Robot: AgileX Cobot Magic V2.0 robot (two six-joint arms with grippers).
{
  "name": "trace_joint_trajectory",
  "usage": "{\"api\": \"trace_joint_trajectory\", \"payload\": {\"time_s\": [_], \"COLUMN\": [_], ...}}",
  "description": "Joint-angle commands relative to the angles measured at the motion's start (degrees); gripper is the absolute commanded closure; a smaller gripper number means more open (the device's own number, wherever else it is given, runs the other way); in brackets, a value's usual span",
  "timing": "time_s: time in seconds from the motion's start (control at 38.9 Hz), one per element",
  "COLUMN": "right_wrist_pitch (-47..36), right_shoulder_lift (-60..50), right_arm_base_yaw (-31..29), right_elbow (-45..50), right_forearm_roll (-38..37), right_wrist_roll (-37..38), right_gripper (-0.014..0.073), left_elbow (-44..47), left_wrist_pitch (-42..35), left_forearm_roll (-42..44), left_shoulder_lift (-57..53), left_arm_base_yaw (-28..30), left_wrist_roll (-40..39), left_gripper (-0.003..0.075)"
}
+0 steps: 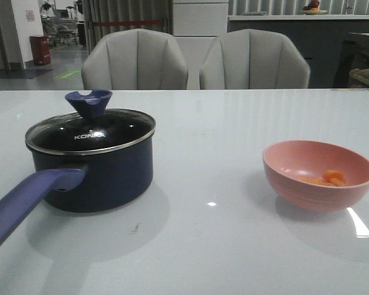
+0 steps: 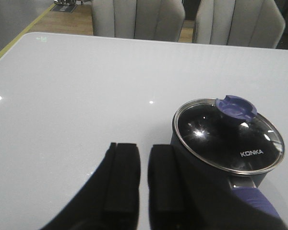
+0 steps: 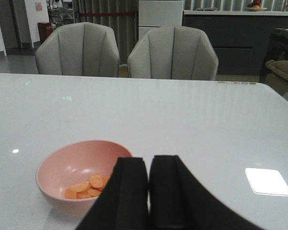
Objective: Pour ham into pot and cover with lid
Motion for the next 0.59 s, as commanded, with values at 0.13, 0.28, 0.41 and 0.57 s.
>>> {"api": "trace_joint_trajectory", "payload": {"time_s": [0.13, 0.28, 0.41, 0.57], "right_wrist_pitch": [-4.46, -4.46, -4.46, -4.46], "right_shoulder_lift": [-1.2, -1.2, -1.2, -1.2], "right_arm_base_yaw": [0.08, 0.08, 0.08, 0.08], "right_elbow": [-0.26, -0.26, -0.26, -0.26], "right_forearm_roll": [-0.61, -0.61, -0.61, -0.61], "right_wrist_roll": [-0.04, -0.04, -0.04, -0.04], "right_gripper": [0.0413, 0.0413, 0.0413, 0.0413], "left_elbow": [-1.92, -3.68, -8.03, -16.09], "left_wrist_pitch": [-3.07, 0.76, 2.72, 7.47], "left_forearm_roll": [0.61, 3.62, 4.14, 0.54], "left_shoulder_lift": [2.73, 6.58, 11.64, 19.91], "left_arm_base_yaw": [-0.06, -2.53, -4.9, -5.97], "left_wrist_roll": [-0.51, -0.51, -0.51, -0.51], "left_gripper": [0.0213, 0.0112, 0.0113, 0.0113]}}
